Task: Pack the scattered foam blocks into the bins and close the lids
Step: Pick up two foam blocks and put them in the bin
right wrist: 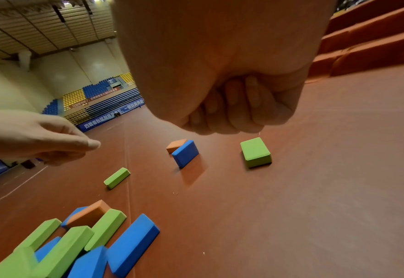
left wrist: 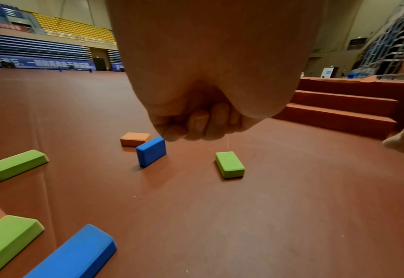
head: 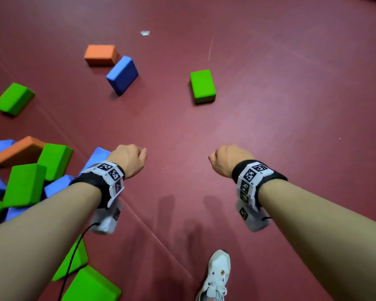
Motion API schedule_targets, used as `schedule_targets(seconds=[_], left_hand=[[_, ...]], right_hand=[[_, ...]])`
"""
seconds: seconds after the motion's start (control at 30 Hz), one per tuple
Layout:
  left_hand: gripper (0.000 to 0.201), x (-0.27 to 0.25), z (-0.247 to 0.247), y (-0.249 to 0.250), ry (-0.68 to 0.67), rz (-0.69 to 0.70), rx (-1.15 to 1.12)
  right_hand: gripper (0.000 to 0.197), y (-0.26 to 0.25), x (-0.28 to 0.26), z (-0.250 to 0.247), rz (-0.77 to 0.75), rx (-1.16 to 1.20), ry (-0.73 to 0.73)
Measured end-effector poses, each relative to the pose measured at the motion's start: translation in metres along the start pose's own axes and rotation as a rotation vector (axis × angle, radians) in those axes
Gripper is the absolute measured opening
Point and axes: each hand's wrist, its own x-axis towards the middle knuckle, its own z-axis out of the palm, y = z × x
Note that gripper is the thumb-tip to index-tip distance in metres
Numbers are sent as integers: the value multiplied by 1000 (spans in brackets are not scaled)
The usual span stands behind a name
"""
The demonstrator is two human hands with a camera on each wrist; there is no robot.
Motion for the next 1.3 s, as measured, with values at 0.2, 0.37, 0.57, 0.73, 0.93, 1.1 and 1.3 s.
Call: schedule_targets(seconds=[0.2, 0.37, 0.57, 0.73, 0.93, 1.1, 1.3], left_hand=[[44, 85, -27, -53, -73, -39, -21], [43, 163, -63, -97, -108, -68, -51], [38, 279, -115, -157, -150, -25, -18], [36, 357, -149, -183, -202, 10, 25], [22, 446, -161, -186, -220, 8, 10], [22, 524, -154, -197, -225, -15, 9], [41, 628, -135, -193, -198, -160, -3]], right_hand=[[39, -49, 89, -43, -78, -180, -63], [40, -101, 173, -77, -110, -206, -86], [42, -171, 288, -130, -131, -214, -109], [41, -193, 360, -164, -106, -192, -120], [37, -172, 436, -185, -52, -204, -158], [39, -160, 509, -196, -43, -183, -162], [42, -156, 612, -196, -27, -219, -108]])
